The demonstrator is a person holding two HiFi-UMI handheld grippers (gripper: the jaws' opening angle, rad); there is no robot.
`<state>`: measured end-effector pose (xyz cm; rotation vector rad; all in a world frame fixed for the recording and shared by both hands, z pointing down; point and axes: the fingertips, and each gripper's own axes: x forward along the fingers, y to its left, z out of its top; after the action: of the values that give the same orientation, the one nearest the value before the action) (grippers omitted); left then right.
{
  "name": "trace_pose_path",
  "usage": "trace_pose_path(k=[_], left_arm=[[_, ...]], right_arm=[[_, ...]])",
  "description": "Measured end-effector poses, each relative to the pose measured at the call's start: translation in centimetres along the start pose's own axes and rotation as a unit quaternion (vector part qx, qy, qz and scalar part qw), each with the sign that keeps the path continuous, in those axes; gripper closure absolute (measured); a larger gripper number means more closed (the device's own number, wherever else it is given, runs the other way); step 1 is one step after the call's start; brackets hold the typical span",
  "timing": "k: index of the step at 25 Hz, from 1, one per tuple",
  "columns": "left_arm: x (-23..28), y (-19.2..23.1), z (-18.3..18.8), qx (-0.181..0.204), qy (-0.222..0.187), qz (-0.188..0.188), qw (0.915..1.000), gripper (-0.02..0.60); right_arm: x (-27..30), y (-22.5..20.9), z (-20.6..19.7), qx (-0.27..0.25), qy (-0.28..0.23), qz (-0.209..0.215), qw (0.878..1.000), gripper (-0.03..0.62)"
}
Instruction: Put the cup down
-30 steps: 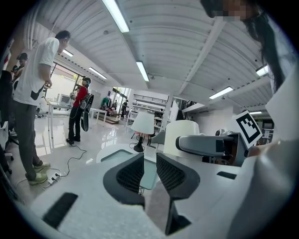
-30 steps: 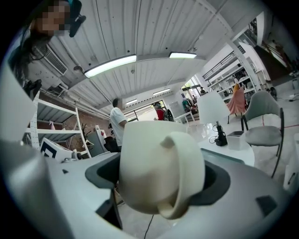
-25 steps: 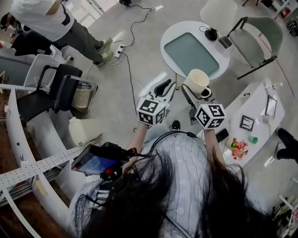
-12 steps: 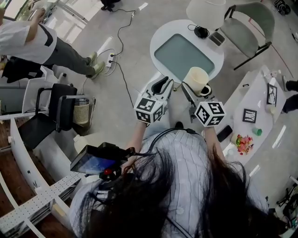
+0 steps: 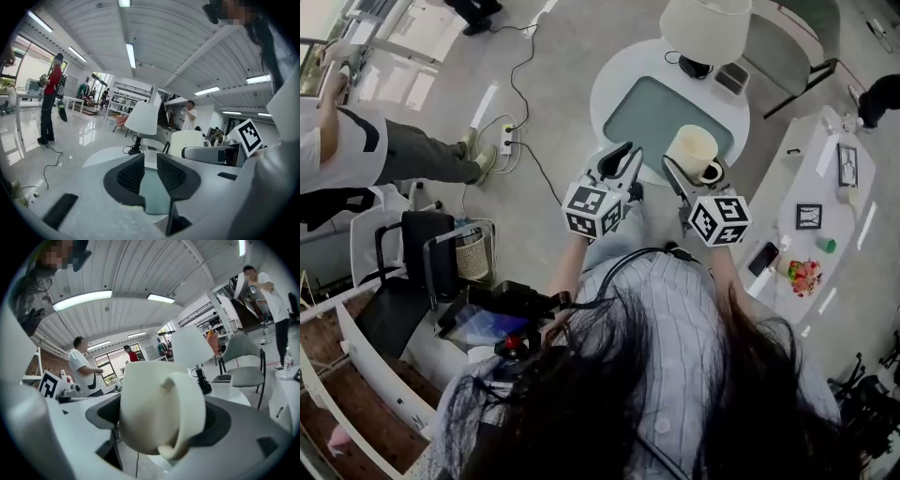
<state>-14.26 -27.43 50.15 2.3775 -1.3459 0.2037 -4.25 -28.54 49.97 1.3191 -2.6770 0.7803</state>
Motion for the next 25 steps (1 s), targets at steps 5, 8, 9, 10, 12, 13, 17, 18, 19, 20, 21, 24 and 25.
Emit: trace_pose_path(k=[5,8,9,10,12,13,17,18,19,20,21,24,25], left_arm=[[2.4,2.3,0.0,0.011,0.028,-0.033,0.999,0.488],[3.7,3.4,0.1,0.012,0.041,-0.049,0.9979,0.488],[4.1,3.6,0.1,0.012,0.045,-0.054,0.9974,0.488],[4.5,3.9,0.0,0.013,0.05,-0.059,0.997,0.489],[5.1,4.4,-0.3,0.013,0.058,-0.066,0.996,0.489],[5.4,4.6,-0.5,0.014,0.062,-0.07,0.9955,0.489],[6.1,5.3,-1.0,0.017,0.077,-0.084,0.9934,0.489],[6.2,5.5,-1.2,0.017,0.079,-0.086,0.9931,0.488],[6.4,5.7,-1.3,0.017,0.081,-0.087,0.9928,0.488],[6.5,5.9,-1.4,0.017,0.083,-0.088,0.9926,0.489],[6.7,6.1,-1.5,0.016,0.084,-0.088,0.9924,0.489],[7.2,6.7,-1.8,0.014,0.088,-0.088,0.9921,0.488],[7.4,6.8,-1.9,0.014,0.09,-0.089,0.9919,0.488]], right_arm=[[2.5,-1.5,-0.6,0.012,0.007,-0.038,0.999,0.192],[3.8,-2.3,-1.2,0.017,0.014,-0.056,0.998,0.192],[4.1,-2.6,-1.5,0.019,0.017,-0.062,0.998,0.193],[4.5,-2.9,-1.9,0.02,0.021,-0.067,0.997,0.192],[5.3,-3.4,-2.7,0.021,0.029,-0.076,0.996,0.192],[5.7,-3.7,-3.1,0.02,0.033,-0.08,0.996,0.193],[7.6,-4.7,-4.5,0.014,0.046,-0.093,0.995,0.193],[8.1,-5.0,-4.7,0.013,0.048,-0.095,0.994,0.192],[8.6,-5.3,-5.0,0.011,0.051,-0.097,0.994,0.192],[9.0,-5.7,-5.3,0.01,0.054,-0.099,0.994,0.192],[9.5,-6.0,-5.5,0.008,0.056,-0.101,0.993,0.192],[10.9,-7.0,-6.2,0.002,0.066,-0.105,0.992,0.193],[11.4,-7.3,-6.5,-0.001,0.07,-0.106,0.992,0.192]])
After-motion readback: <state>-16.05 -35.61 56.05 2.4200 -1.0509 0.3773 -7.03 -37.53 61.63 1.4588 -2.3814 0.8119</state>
